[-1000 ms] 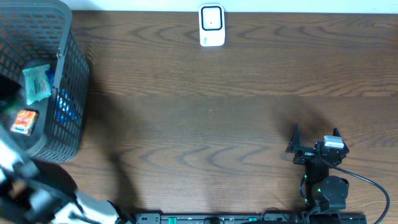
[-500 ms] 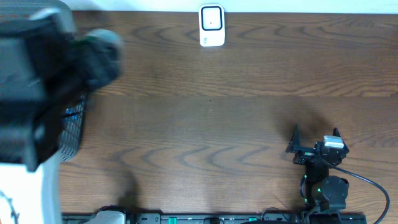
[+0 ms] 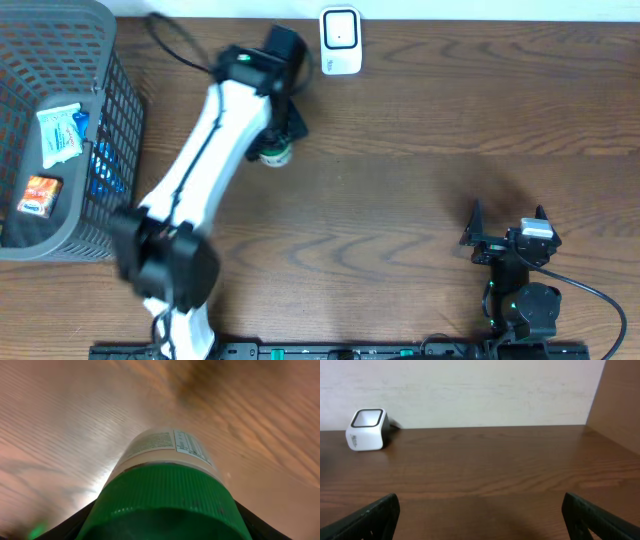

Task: Scan the item barcode
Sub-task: 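Lift jar out with left gripper and place it on table center, then reach left gripper into basket and grasp the blue Oreo pack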

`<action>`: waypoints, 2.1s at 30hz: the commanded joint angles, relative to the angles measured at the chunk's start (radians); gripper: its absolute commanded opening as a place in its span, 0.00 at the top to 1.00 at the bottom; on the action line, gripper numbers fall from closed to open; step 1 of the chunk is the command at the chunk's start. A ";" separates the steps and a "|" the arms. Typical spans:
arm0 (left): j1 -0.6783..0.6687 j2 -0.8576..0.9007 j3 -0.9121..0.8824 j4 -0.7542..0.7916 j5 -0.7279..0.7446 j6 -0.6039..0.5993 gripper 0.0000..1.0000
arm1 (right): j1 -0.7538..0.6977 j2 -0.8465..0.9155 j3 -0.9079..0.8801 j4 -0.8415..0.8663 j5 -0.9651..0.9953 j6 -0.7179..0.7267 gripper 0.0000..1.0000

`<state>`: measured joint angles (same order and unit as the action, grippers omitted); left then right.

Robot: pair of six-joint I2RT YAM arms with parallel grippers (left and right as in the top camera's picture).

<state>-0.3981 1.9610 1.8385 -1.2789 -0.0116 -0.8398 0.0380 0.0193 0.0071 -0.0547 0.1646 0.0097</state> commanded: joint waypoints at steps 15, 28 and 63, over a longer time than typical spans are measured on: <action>-0.096 0.220 0.004 0.138 0.014 -0.374 0.10 | 0.009 -0.002 -0.002 -0.002 -0.002 -0.014 0.01; 0.077 -0.277 0.247 0.114 -0.099 0.175 0.02 | 0.009 -0.001 -0.002 -0.002 -0.002 -0.014 0.01; 0.997 0.298 0.129 0.038 0.266 0.784 0.02 | 0.009 -0.001 -0.002 -0.002 -0.002 -0.014 0.01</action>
<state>0.5991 2.2093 1.9568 -1.2449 0.2386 -0.0914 0.0380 0.0193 0.0071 -0.0547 0.1642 0.0097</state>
